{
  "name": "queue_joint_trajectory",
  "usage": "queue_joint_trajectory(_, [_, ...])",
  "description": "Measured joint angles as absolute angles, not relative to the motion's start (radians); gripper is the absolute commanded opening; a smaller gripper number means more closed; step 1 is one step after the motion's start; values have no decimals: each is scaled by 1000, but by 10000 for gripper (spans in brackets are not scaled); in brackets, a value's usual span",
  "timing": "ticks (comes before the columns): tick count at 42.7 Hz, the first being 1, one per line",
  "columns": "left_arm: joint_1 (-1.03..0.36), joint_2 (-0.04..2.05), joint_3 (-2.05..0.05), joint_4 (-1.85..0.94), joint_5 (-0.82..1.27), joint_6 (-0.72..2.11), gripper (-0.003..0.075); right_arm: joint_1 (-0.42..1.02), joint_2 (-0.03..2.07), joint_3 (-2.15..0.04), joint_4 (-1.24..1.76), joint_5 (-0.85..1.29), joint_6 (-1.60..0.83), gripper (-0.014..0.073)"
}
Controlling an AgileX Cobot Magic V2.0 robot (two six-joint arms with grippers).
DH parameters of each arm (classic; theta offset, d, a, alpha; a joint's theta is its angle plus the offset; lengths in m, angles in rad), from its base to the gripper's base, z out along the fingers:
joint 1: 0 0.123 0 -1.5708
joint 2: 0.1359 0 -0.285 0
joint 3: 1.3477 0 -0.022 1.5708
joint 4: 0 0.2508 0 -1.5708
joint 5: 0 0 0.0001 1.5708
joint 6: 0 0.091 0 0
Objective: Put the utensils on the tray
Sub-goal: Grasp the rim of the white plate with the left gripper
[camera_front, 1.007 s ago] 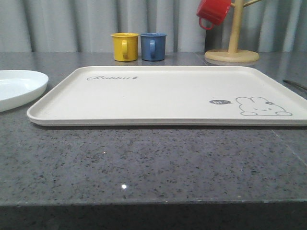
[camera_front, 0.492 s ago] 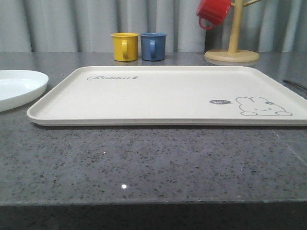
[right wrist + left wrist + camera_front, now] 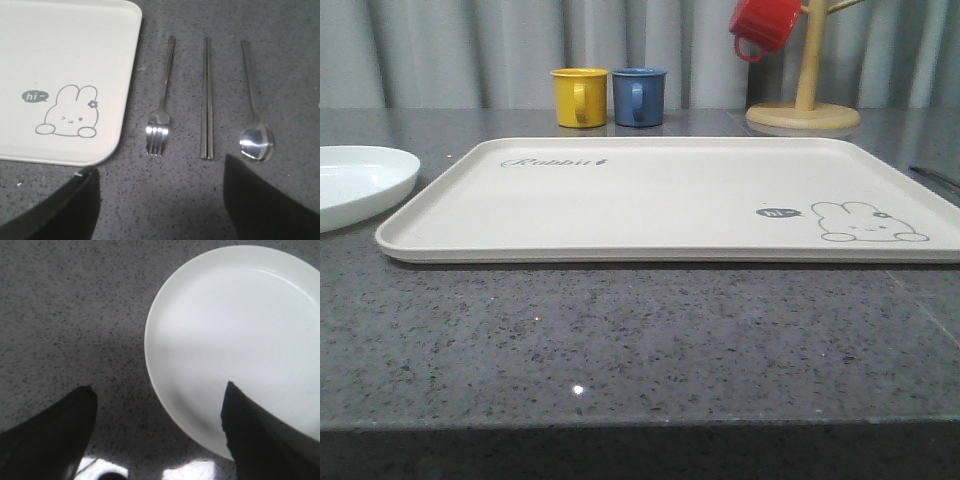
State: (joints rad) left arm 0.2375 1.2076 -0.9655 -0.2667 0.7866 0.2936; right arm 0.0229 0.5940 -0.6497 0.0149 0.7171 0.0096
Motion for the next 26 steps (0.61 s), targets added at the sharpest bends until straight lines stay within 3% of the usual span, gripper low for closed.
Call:
queue_joint_trajectory(7, [295, 1331, -992, -423, 775, 406, 514, 23, 594, -650, 15, 717, 10, 542])
queue_joint_trajectory(26, [299, 1506, -1009, -459, 681, 423, 510, 23, 594, -650, 14, 717, 10, 542])
